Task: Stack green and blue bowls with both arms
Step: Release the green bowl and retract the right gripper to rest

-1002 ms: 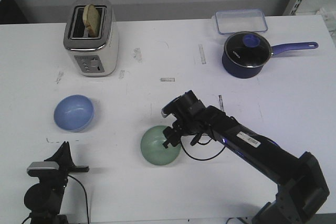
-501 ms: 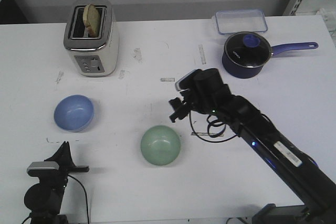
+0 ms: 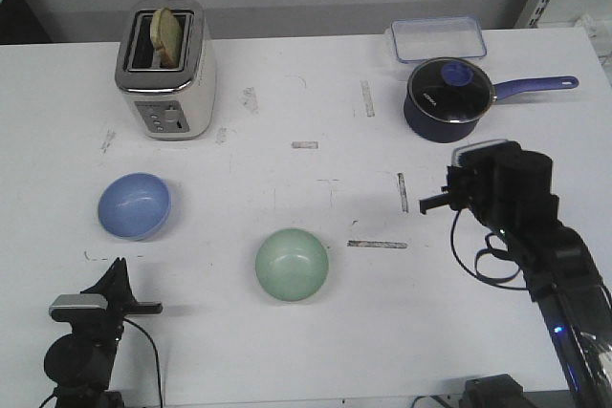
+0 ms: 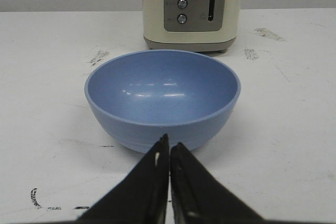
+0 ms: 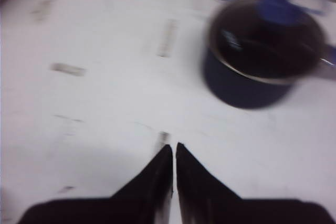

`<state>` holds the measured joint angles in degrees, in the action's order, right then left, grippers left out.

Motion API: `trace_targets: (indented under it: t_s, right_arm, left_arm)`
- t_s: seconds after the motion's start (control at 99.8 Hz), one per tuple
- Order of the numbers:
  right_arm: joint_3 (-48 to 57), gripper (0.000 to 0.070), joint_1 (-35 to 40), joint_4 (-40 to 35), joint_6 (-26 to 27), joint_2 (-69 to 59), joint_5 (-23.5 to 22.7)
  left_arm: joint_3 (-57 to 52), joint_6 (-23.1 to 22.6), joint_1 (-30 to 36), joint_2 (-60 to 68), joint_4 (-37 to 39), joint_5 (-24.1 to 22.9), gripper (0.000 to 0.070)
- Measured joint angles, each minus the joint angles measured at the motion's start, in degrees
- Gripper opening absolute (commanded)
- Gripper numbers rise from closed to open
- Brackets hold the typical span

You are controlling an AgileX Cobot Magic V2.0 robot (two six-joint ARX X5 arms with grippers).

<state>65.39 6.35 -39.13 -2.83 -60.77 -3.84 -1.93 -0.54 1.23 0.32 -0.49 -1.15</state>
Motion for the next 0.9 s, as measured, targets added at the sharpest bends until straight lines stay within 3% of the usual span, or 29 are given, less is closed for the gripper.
trace_targets:
  t_s: [0.17, 0.461, 0.711, 0.902]
  right_arm:
    - [-14.8, 0.0, -5.09, 6.05, -0.13, 10.23, 0.26]
    - [-34.47, 0.0, -5.7, 13.75, -0.2, 24.41, 0.87]
    - [-36.2, 0.0, -5.7, 18.18, -0.17, 27.69, 0.87]
    - [-36.2, 0.0, -5.7, 19.15, -0.17, 27.63, 0.87]
  left_arm:
    - [0.0, 0.0, 0.0, 0.0, 0.0, -0.02, 0.0003]
    - [0.0, 0.07, 0.0, 0.0, 1.29, -0.02, 0.0002]
    - [-1.44, 1.33, 0.0, 0.0, 8.13, 0.0, 0.0002]
    - [-13.97, 1.36, 0.0, 3.19, 7.37, -0.24, 0.0002]
